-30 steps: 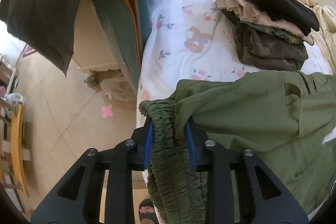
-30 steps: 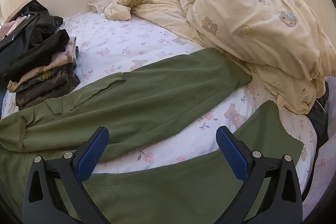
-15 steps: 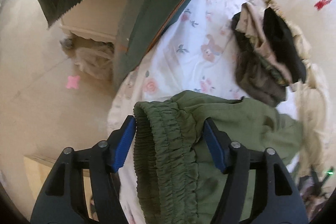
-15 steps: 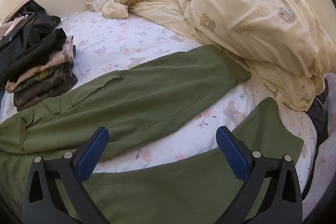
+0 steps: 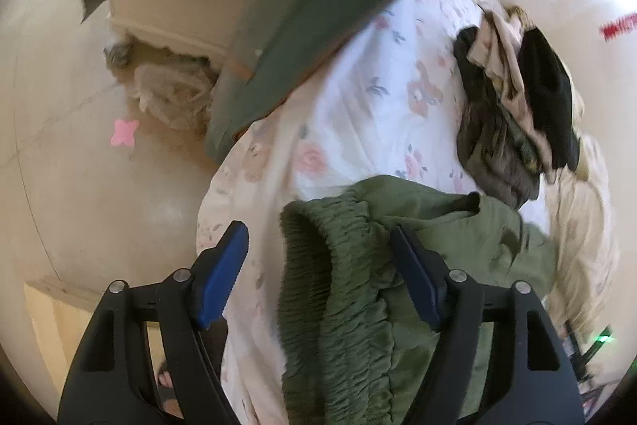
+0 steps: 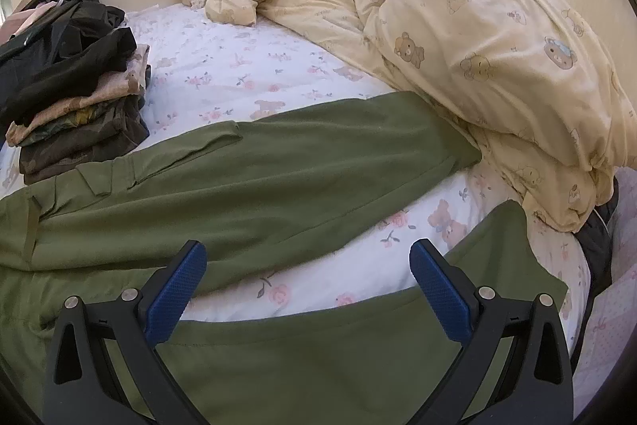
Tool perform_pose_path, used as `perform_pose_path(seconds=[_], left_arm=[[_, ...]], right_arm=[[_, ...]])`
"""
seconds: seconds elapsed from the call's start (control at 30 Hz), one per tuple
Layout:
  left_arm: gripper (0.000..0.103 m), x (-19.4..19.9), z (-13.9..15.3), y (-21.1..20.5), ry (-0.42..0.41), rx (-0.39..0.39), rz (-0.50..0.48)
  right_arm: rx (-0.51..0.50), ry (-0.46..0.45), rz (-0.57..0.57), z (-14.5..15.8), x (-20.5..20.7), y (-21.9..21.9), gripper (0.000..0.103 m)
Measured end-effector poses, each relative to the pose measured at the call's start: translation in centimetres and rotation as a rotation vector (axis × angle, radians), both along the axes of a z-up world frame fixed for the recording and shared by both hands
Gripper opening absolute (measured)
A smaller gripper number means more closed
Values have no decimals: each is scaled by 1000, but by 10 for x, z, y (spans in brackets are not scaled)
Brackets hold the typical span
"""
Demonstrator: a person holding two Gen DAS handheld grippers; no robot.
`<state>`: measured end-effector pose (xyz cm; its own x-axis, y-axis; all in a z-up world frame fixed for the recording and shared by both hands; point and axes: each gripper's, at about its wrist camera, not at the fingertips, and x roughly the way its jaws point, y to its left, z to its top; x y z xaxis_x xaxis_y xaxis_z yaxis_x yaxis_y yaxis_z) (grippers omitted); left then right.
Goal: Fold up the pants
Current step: 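Close the left tool on the elastic waistband edge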
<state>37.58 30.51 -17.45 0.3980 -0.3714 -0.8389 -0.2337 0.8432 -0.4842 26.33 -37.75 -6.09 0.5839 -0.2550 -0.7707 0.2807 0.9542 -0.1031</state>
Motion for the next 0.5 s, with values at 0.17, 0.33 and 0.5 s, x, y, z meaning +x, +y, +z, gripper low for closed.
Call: perform_pose_path(seconds=[0.17, 0.33, 0.5], left_arm=[[29, 3, -8, -9, 60, 21, -32], [8, -5, 20, -17, -7, 124, -63], [8, -18, 55, -31, -96, 235, -78]], right_arm=[[9, -1, -14, 0, 0, -5, 103], [14, -9, -7, 2, -1, -5, 103], [37, -32, -4, 8, -5, -8, 103]])
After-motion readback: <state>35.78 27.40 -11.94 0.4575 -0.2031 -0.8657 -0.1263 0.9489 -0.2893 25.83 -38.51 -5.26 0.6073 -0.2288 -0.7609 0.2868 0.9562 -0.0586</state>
